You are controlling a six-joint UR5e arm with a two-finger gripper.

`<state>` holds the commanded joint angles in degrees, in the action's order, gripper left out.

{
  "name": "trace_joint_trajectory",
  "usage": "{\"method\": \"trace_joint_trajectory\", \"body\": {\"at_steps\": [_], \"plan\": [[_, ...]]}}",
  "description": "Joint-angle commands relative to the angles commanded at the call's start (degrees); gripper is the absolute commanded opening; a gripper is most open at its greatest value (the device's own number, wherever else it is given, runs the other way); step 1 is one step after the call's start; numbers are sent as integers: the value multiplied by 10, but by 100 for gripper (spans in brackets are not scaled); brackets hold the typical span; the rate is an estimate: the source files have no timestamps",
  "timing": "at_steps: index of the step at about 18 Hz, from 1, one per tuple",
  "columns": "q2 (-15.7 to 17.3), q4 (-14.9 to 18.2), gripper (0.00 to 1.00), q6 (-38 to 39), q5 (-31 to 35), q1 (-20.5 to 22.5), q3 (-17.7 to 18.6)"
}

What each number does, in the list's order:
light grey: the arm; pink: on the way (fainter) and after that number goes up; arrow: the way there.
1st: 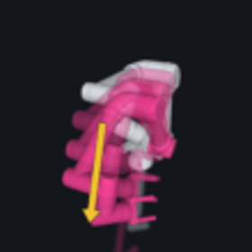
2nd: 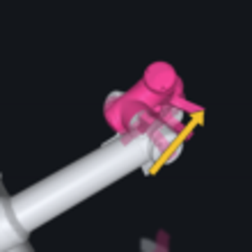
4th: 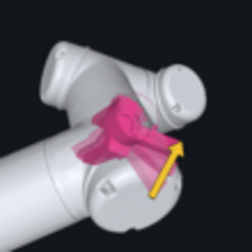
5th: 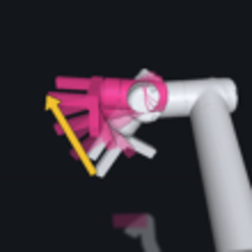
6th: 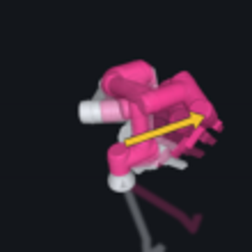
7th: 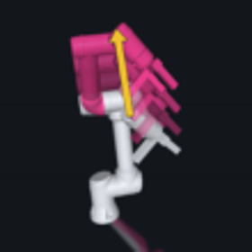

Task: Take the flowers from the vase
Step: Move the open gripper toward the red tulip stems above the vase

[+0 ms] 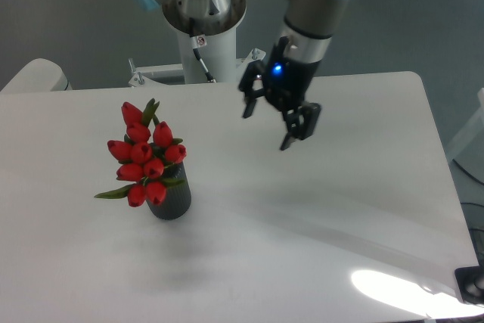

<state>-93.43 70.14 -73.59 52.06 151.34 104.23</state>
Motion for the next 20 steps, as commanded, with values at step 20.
{"method": "trace_joint_trajectory", "body": {"at_steps": [20], "plan": [[8, -112, 100, -21, -134, -52, 99]]}}
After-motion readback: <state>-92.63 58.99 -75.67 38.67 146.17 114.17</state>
